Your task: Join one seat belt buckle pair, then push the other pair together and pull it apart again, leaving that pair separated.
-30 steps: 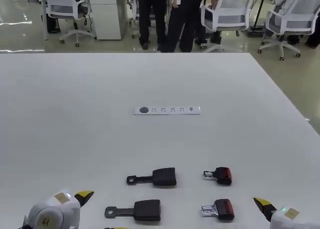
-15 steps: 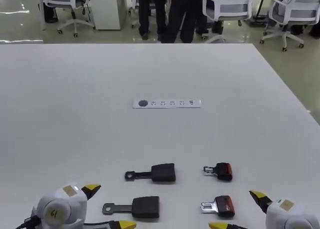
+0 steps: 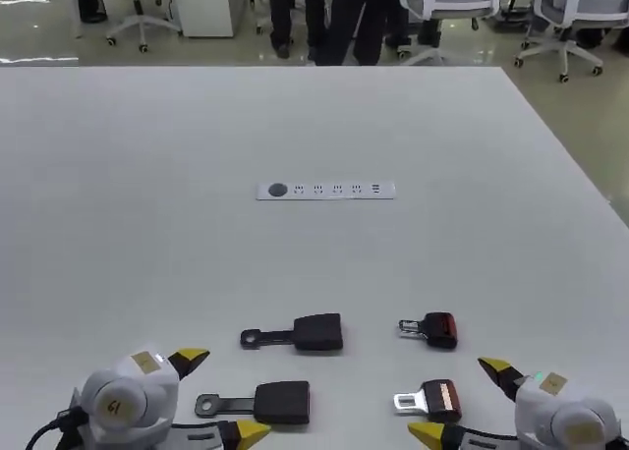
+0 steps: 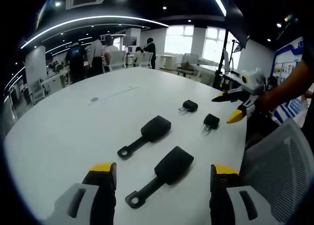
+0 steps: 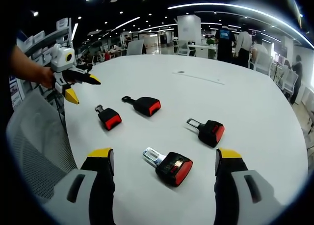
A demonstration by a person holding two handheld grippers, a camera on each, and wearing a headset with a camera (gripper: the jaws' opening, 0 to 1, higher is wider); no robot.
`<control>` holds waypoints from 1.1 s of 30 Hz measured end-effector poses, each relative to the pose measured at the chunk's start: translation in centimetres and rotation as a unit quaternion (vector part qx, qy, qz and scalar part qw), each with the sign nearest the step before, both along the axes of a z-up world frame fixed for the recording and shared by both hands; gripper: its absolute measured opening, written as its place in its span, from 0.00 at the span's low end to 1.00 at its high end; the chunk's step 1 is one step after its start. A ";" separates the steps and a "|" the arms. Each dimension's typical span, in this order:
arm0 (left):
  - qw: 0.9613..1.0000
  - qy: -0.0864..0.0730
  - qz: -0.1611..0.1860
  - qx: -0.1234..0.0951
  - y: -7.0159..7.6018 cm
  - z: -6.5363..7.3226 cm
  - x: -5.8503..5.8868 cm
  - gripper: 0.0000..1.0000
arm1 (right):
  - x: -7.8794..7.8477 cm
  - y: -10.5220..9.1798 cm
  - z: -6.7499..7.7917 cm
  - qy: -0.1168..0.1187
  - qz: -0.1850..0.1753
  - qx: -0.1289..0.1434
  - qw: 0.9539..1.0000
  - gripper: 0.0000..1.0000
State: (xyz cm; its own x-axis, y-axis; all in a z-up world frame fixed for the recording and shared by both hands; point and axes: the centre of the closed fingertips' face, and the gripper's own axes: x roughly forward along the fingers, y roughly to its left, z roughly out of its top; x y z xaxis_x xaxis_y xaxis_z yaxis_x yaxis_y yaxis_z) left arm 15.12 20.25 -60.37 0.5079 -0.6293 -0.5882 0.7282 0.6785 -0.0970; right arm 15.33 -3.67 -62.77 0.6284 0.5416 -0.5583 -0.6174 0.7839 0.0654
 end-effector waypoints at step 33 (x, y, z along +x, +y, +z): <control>0.981 0.033 -0.174 0.075 -2.9 -4.5 0.3 0.64 | 0.7 1.0 -3.3 0.059 0.199 -0.033 0.978 0.71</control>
